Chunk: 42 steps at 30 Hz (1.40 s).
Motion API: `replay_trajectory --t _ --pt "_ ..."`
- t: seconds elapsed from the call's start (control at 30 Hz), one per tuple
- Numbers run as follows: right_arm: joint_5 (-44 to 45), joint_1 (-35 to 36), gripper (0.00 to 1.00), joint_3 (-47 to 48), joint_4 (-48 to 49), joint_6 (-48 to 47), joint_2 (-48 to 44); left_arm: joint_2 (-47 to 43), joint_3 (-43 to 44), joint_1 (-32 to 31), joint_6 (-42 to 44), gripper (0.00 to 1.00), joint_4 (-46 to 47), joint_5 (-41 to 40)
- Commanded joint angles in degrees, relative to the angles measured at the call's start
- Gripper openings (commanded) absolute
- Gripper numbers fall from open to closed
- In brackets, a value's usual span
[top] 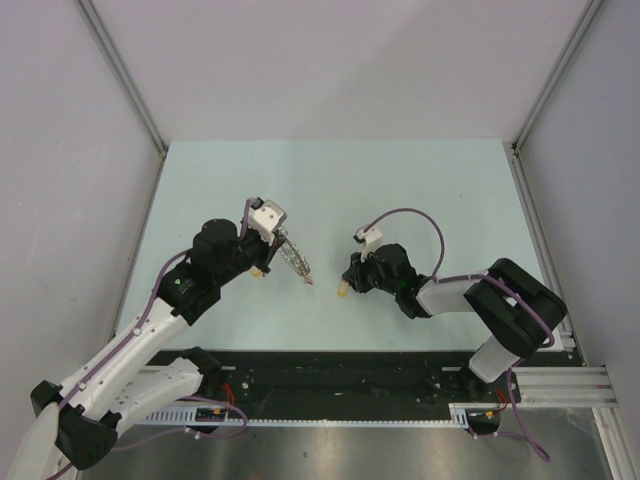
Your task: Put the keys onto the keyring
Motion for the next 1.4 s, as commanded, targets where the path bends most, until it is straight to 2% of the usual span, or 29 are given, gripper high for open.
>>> replay_trajectory --t 0.0,0.6,0.93,1.37 --pt "1.7 0.3 0.22 1.4 0.0 0.8 1.4 -0.9 0.4 0.4 0.4 0.0 4.7 -0.3" --pt "0.6 0.3 0.22 3.1 -0.7 0.6 4.0 -0.9 0.4 0.4 0.5 0.0 4.7 -0.2" --pt "0.8 0.4 0.13 3.2 -1.0 0.5 4.0 -1.0 0.4 0.4 0.5 0.0 4.6 -0.2" --pt "0.9 0.7 0.14 4.0 -1.2 0.4 5.0 -1.0 0.4 0.4 0.6 0.01 4.6 -0.3"
